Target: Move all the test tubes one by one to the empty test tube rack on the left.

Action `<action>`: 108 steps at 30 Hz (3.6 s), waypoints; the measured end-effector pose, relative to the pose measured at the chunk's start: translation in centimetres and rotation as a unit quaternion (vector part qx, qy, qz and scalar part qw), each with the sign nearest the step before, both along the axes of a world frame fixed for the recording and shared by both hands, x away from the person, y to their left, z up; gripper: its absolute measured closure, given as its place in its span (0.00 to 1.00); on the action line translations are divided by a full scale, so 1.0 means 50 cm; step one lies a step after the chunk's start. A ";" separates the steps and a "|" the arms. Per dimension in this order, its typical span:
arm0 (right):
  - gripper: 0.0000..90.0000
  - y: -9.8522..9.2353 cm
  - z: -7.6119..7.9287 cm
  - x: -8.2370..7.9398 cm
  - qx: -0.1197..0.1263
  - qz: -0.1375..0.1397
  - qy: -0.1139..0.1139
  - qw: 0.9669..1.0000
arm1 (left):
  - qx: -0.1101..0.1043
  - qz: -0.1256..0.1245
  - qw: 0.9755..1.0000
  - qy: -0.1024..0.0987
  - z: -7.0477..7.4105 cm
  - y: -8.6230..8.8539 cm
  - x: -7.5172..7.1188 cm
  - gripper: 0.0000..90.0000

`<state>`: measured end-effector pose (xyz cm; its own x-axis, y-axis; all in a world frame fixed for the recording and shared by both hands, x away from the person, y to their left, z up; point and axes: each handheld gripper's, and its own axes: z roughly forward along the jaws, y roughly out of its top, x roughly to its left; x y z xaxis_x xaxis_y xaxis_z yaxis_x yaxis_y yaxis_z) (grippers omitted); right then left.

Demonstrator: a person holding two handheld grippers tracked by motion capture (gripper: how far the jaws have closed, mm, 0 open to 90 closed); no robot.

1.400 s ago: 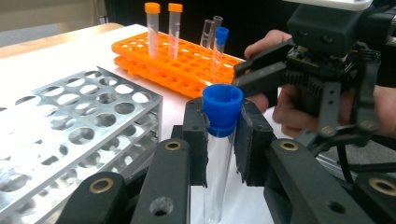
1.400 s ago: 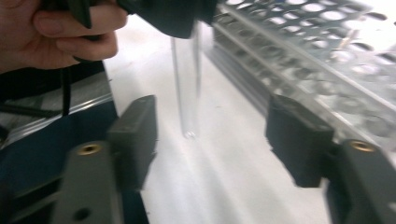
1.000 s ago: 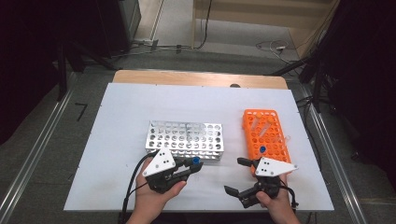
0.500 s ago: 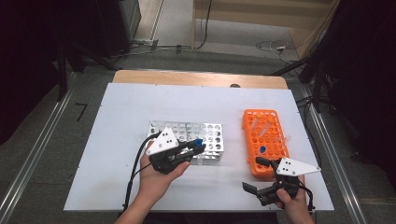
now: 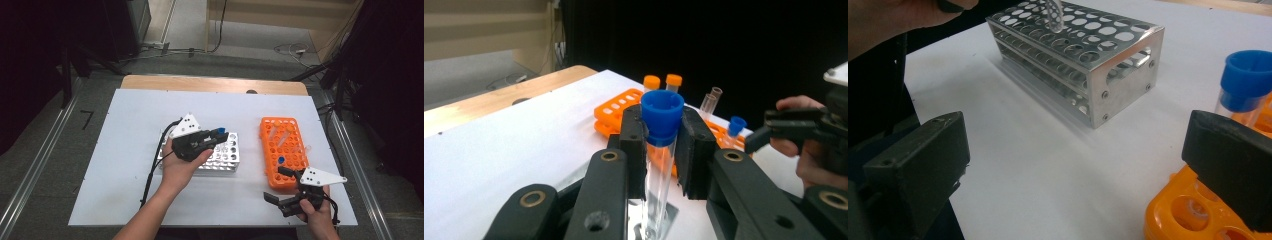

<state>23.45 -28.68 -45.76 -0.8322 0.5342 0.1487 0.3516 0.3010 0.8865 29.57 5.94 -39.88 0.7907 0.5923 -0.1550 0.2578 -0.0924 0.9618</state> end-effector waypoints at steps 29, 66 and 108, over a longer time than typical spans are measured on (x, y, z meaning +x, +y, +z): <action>0.00 -0.025 0.000 0.008 0.005 -0.010 0.001 1.000 | 0.029 0.053 0.998 -0.005 -0.032 -0.077 0.122 0.85; 0.13 -0.042 -0.017 0.051 -0.002 -0.081 0.025 0.996 | 0.027 0.025 0.999 0.036 -0.026 -0.036 0.045 0.28; 0.72 -0.017 -0.048 0.064 -0.068 -0.163 -0.001 0.984 | 0.006 0.045 0.998 0.045 -0.080 0.120 -0.133 0.00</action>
<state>26.67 -29.51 -48.17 -0.6128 0.7883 0.0556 0.4475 0.2882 0.8466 22.91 11.94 -43.89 0.7166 0.6630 -0.2168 0.3517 -0.0751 0.9331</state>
